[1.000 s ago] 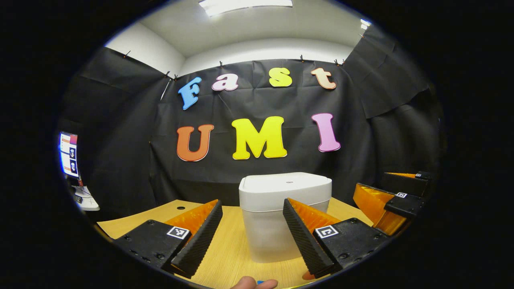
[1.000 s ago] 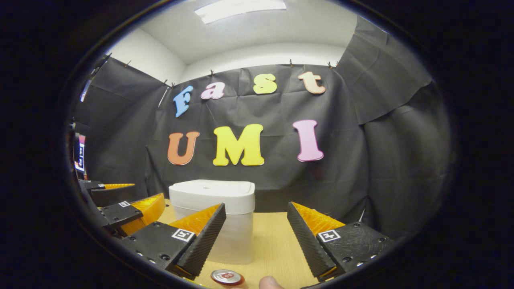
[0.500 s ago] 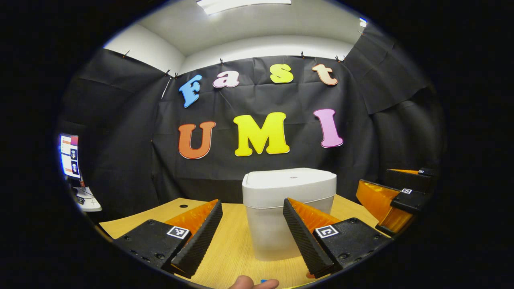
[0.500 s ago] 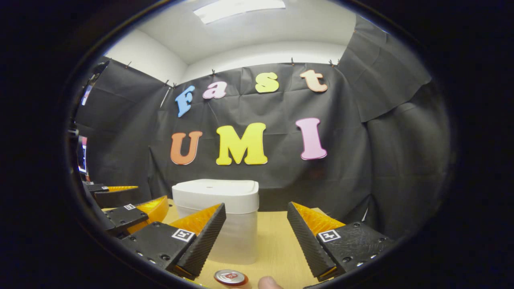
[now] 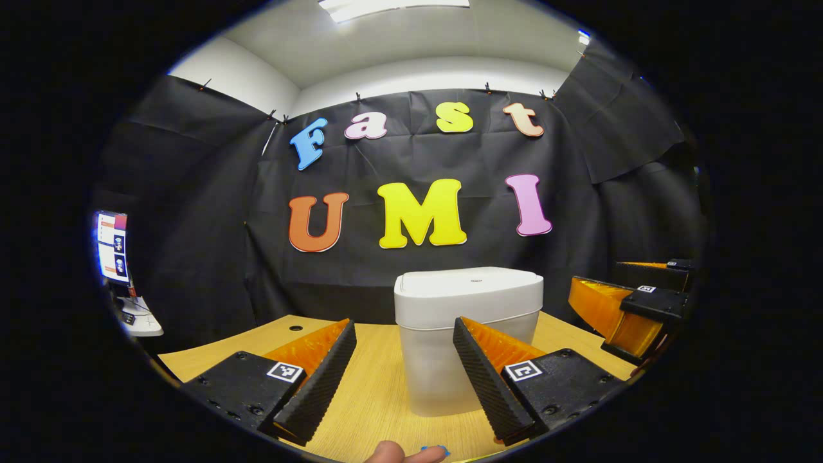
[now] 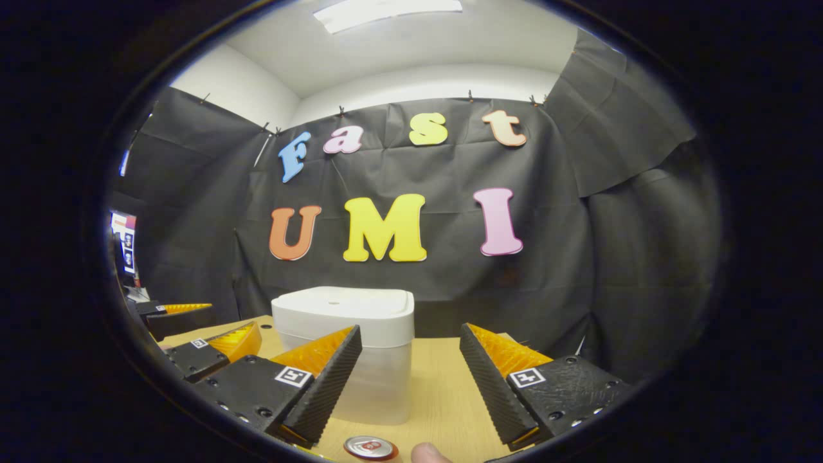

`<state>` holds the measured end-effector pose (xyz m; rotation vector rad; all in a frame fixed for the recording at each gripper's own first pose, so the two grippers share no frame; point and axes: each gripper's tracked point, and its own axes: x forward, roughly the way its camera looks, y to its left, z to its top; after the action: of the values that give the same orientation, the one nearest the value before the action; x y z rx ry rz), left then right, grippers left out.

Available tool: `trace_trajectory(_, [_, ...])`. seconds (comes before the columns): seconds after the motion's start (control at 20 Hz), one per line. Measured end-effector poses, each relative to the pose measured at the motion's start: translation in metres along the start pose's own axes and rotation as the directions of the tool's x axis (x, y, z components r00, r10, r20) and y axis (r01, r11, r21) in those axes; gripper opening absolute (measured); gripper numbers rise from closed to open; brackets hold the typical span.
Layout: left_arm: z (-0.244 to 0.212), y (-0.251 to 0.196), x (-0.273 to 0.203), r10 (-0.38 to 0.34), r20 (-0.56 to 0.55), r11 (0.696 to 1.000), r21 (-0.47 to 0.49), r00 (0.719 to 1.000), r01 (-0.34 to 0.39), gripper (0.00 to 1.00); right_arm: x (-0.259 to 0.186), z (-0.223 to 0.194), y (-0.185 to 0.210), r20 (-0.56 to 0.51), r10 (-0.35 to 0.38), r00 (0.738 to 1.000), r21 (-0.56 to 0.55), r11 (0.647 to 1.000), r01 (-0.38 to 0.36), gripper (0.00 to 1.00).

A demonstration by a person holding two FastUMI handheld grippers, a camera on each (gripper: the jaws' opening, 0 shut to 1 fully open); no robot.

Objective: Press the lid of the desktop garbage bin to open it, pick up the crumpled paper on the desktop and throw it into the bin, then pick up the pop can on the desktop and drop it into the bin, and finally close the garbage bin lid.

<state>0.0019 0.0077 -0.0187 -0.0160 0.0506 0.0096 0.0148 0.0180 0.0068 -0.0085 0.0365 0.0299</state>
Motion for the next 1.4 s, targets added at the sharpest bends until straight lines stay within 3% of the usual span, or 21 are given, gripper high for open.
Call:
trace_trajectory(0.25, [-0.007,0.01,-0.003,0.013,-0.005,1.0,0.012,1.0,-0.013,0.98,0.027,0.028,0.027,-0.02,0.089,0.996,0.012,0.996,-0.089,0.95])
trace_trajectory(0.6, [-0.011,0.03,-0.006,0.045,-0.014,0.999,0.0,0.999,-0.045,0.98,0.085,0.031,0.055,-0.08,0.117,0.99,-0.005,0.993,-0.118,0.94])
trace_trajectory(0.8, [-0.014,0.036,-0.011,0.054,-0.013,0.999,0.007,0.998,-0.053,0.98,0.111,0.01,0.073,-0.155,0.127,0.98,0.021,0.992,-0.125,0.76])
trace_trajectory(0.85, [-0.016,0.039,-0.011,0.054,-0.016,0.998,0.01,0.998,-0.054,0.98,0.115,0.005,0.075,-0.17,0.12,0.978,0.017,0.993,-0.118,0.75])
trace_trajectory(0.9, [-0.017,0.039,-0.01,0.056,-0.019,0.998,0.012,0.998,-0.056,0.98,0.117,0.001,0.078,-0.179,0.115,0.977,0.018,0.993,-0.113,0.64])
trace_trajectory(0.95, [-0.02,0.041,-0.01,0.058,-0.023,0.998,0.014,0.998,-0.058,0.98,0.117,0.001,0.079,-0.181,0.115,0.977,0.019,0.993,-0.114,0.59])
trace_trajectory(1.05, [-0.023,0.042,-0.008,0.057,-0.029,0.998,0.009,0.998,-0.057,0.98,0.12,0.003,0.076,-0.171,0.092,0.981,0.007,0.996,-0.092,0.56])
trace_trajectory(1.15, [-0.023,0.042,-0.009,0.055,-0.032,0.998,-0.001,0.998,-0.055,0.98,0.122,0.005,0.081,-0.159,0.097,0.983,0.012,0.995,-0.096,0.23])
trace_trajectory(1.2, [-0.024,0.041,-0.009,0.054,-0.032,0.999,-0.004,0.998,-0.054,0.98,0.125,0.007,0.084,-0.153,0.104,0.983,0.01,0.995,-0.104,0.22])
trace_trajectory(1.25, [-0.025,0.042,-0.008,0.057,-0.035,0.998,0.001,0.998,-0.057,0.98,0.119,0.012,0.084,-0.137,0.097,0.986,0.007,0.995,-0.097,0.01])
trace_trajectory(1.4, [-0.025,0.04,-0.009,0.052,-0.033,0.999,0.006,0.998,-0.052,0.98,0.125,-0.003,0.091,-0.152,0.12,0.981,0.021,0.993,-0.118,0.01])
